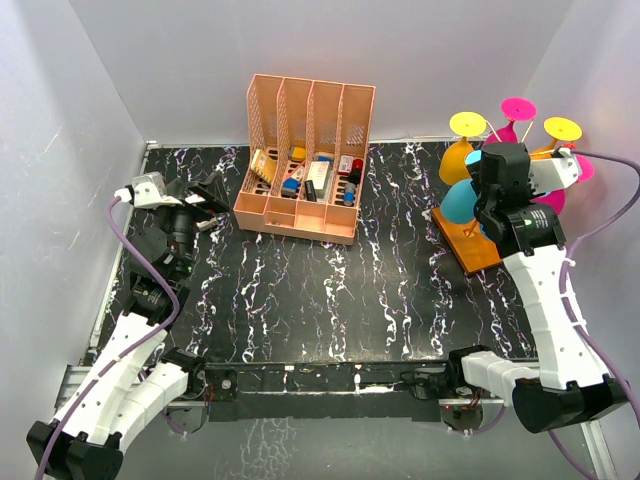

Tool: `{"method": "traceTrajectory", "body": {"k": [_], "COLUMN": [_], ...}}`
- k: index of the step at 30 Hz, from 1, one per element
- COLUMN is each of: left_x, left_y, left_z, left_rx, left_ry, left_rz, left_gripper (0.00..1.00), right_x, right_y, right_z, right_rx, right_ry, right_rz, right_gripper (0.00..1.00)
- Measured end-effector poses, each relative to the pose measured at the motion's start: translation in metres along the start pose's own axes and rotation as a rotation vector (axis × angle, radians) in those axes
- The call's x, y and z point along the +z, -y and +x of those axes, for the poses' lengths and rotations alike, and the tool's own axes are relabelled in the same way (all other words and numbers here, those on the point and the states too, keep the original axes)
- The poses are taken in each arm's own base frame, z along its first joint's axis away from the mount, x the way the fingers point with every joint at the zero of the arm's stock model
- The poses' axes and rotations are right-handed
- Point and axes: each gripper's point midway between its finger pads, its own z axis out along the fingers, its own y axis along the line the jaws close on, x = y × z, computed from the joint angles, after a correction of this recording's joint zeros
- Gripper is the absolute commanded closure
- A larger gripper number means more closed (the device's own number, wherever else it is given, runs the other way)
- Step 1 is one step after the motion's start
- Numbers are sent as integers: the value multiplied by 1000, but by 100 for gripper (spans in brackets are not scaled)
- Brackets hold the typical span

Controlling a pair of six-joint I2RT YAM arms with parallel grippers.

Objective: Take the wine glass off the wine glass rack

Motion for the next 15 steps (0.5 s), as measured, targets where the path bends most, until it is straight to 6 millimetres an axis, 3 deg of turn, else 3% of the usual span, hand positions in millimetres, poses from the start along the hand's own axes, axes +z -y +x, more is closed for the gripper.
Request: {"method": "traceTrajectory", "body": {"k": [6, 15], "left_x": [0, -1], "left_y": [1, 1], "left_z": [0, 0], "left_rx": [1, 6], "left_ry": [2, 2], "left_rz": [-1, -2], "left_gripper": [3, 3], "right_x": [10, 12], "right_y": [1, -5], "right_z": [9, 6], "right_rx": [29, 81], "right_ry": [-2, 10], "right_rz": [20, 9], "right_gripper": [53, 75]}}
